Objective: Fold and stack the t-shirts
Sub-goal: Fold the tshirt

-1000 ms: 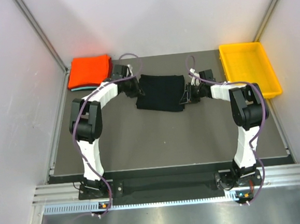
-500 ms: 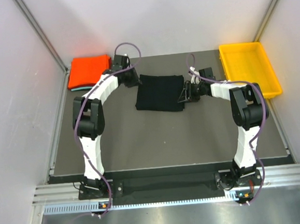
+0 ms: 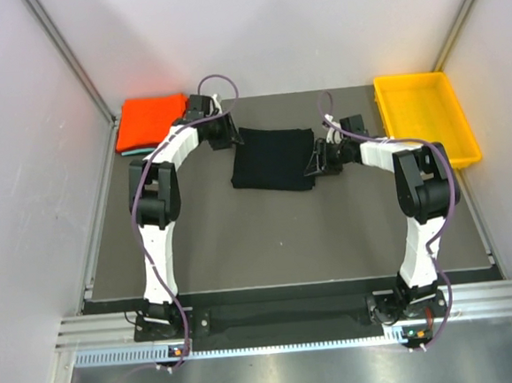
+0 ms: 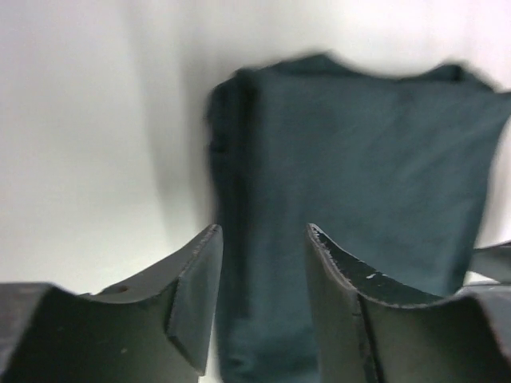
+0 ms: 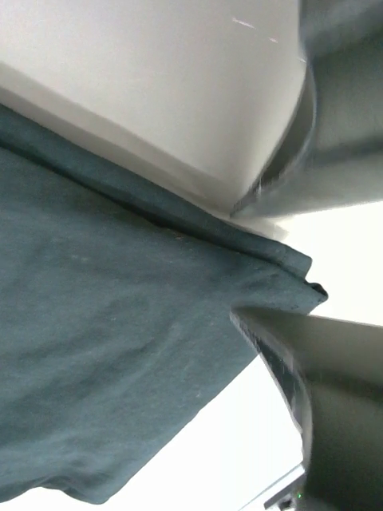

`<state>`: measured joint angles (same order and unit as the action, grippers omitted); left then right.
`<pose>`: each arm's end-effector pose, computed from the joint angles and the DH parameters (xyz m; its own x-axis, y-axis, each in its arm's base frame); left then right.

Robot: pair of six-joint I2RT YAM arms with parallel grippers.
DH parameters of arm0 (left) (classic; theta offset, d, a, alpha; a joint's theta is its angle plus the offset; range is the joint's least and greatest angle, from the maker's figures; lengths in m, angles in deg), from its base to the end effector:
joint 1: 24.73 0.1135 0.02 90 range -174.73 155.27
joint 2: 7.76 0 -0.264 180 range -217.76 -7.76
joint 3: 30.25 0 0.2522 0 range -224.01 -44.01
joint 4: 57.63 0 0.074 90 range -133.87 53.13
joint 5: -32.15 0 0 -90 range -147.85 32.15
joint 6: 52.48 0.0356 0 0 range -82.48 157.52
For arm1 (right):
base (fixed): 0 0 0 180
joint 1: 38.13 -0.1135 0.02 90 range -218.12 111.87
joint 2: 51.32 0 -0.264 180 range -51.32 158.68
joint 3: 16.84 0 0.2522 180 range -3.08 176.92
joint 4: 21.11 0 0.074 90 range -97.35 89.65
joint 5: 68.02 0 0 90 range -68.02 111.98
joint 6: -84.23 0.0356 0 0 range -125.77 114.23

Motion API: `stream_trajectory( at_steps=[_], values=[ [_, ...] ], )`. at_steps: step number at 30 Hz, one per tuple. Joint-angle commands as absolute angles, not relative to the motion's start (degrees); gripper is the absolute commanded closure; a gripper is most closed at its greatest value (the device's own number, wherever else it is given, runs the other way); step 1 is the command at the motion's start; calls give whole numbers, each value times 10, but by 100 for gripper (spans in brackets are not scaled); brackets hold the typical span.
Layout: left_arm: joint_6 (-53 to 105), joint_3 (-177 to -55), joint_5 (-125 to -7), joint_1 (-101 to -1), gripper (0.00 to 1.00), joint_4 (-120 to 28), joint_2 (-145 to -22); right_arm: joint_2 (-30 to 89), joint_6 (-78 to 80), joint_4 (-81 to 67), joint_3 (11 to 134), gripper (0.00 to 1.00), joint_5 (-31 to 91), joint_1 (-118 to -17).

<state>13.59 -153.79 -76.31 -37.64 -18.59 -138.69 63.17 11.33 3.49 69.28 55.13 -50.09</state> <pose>0.5017 -0.1266 0.2024 -0.8178 -0.2073 -0.5369 0.1017 0.8662 -0.4893 0.4008 0.1048 0.1510 -0.8922 0.0627 -0.4472 -0.2441 0.7663 0.5943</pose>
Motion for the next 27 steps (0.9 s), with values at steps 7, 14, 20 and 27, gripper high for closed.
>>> stream_trajectory(
  at_steps=[7, 14, 20, 27],
  values=[
    [208, -1501, -839, -344, 46, -252, -1408, 594, 117, 1, 638, 59, 558, -507],
    [195, -1474, -904, -338, 42, -308, -1418, 586, 101, 3, 616, 65, 552, -506],
    [169, -1461, -911, -331, 42, -341, -1428, 588, 102, 1, 617, 72, 556, -506],
    [154, -1469, -897, -333, 43, -336, -1458, 549, 120, 6, 617, 45, 541, -505]
  ],
)
